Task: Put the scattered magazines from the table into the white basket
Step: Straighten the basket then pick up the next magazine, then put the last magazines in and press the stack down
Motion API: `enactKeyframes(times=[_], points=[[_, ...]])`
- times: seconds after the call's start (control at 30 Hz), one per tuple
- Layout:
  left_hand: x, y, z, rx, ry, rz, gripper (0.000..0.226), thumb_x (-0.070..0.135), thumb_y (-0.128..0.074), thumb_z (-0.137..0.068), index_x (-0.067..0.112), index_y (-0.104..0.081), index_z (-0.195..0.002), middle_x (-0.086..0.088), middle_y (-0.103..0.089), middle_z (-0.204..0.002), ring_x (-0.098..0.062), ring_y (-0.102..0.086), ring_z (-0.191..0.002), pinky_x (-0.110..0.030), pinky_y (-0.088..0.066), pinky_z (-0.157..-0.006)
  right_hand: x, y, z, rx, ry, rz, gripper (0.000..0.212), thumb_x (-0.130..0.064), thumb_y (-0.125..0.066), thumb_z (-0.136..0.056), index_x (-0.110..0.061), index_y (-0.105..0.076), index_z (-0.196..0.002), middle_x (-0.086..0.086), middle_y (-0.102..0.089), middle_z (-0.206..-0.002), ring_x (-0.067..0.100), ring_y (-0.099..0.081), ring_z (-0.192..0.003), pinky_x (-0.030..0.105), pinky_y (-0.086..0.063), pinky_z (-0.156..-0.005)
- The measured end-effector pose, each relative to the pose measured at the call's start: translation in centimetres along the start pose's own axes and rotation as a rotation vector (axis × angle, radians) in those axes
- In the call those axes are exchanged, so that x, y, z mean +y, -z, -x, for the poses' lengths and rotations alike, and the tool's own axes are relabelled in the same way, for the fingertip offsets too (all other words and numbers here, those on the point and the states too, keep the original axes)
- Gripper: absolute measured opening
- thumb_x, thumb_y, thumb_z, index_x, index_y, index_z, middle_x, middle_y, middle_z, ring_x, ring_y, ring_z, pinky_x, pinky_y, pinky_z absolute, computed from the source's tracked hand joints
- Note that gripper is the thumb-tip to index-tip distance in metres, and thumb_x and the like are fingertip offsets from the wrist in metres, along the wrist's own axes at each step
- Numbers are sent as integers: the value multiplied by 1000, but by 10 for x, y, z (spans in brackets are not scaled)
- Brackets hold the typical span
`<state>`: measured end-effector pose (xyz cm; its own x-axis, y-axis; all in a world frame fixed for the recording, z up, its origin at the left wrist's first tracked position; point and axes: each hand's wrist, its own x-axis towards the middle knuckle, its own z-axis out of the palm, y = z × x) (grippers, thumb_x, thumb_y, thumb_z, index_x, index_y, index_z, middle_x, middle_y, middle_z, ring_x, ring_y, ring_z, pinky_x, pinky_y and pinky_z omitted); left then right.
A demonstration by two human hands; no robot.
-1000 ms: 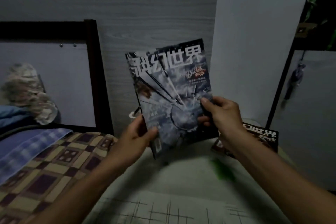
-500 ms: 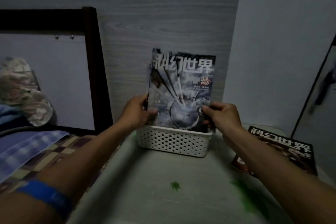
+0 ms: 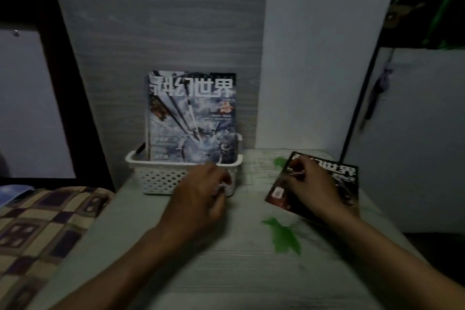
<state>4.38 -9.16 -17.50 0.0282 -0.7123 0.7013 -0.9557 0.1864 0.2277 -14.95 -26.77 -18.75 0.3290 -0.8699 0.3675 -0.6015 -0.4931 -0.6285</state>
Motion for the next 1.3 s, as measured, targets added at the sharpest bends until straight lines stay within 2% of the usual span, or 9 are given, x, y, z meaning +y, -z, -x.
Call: enactKeyframes(times=[0.1, 0.23, 0.33, 0.43, 0.53, 0.63, 0.77, 0.9, 1.3], points=[[41, -38, -2, -276, 101, 73, 25, 28, -57, -83, 26, -57, -108, 0, -60, -109, -20, -52, -104, -28, -39, -83, 47, 16, 17, -163, -46, 536, 58, -59, -43, -92, -33, -38, -143, 0, -37, -154, 28, -31, -140, 47, -30, -110], [64, -89, -24, -456, 514, 87, 49, 57, -54, -79, 31, -49, -120, -2, -64, -119, -25, -52, -114, -36, -40, -93, 71, 15, 41, -260, -80, 520, 62, -68, -20, -93, -48, -14, -151, -8, -12, -165, 22, 3, -151, 53, -13, -117], [69, -109, -49, -316, 915, 521, 58, 56, -71, -64, 18, -60, -107, -5, -72, -98, -25, -69, -90, -32, -54, -78, 71, 24, 52, -275, 8, 486, 62, -68, -21, -92, -49, -13, -150, -9, -14, -164, 19, 2, -150, 50, -12, -117], [64, -118, -62, -237, 1153, 866, 25, 21, -80, -71, 3, -68, -85, -10, -75, -67, -23, -72, -58, -29, -56, -52, 74, 37, 60, -279, 78, 311, 59, -65, -39, -91, -47, -31, -147, -13, -26, -160, 15, -10, -149, 42, -14, -116], [72, -119, -54, -330, 1014, 806, 6, 8, -66, -82, 14, -67, -84, 3, -73, -58, -9, -69, -50, -17, -49, -43, 76, 47, 62, -192, 68, -82, 52, -38, -73, -82, -37, -56, -131, -12, -51, -141, 15, -41, -136, 30, -34, -105], [78, -115, -39, -243, 834, 789, 10, 14, -61, -90, 22, -64, -95, 0, -75, -87, -13, -72, -80, -31, -60, -70, 77, 56, 60, -17, -165, -461, 68, -11, -81, -75, -24, -49, -134, -2, -52, -133, 20, -54, -121, 34, -46, -98], [70, -79, -18, -127, 630, 957, 26, 15, -56, -97, 36, -63, -111, 4, -74, -106, -15, -70, -101, -33, -59, -81, 71, 63, 54, -78, -351, -713, 68, -21, -84, -73, -25, -49, -131, -4, -65, -116, 21, -67, -100, 37, -57, -80], [45, -25, -23, 39, 441, 912, 29, 13, -55, -98, 38, -60, -111, 18, -71, -104, -3, -68, -98, -15, -53, -73, 15, 58, 39, -104, -176, -942, 18, -18, -65, -91, -23, -68, -108, 3, -78, -97, 13, -74, -81, 26, -57, -64], [-73, 74, -73, 241, 540, 432, 19, 5, -62, -92, 17, -62, -106, -9, -69, -100, -24, -65, -93, -34, -55, -78, -152, -1, -51, -107, 174, -951, 26, -6, -52, -98, -13, -57, -123, 3, -69, -114, 16, -66, -106, 27, -55, -86]])
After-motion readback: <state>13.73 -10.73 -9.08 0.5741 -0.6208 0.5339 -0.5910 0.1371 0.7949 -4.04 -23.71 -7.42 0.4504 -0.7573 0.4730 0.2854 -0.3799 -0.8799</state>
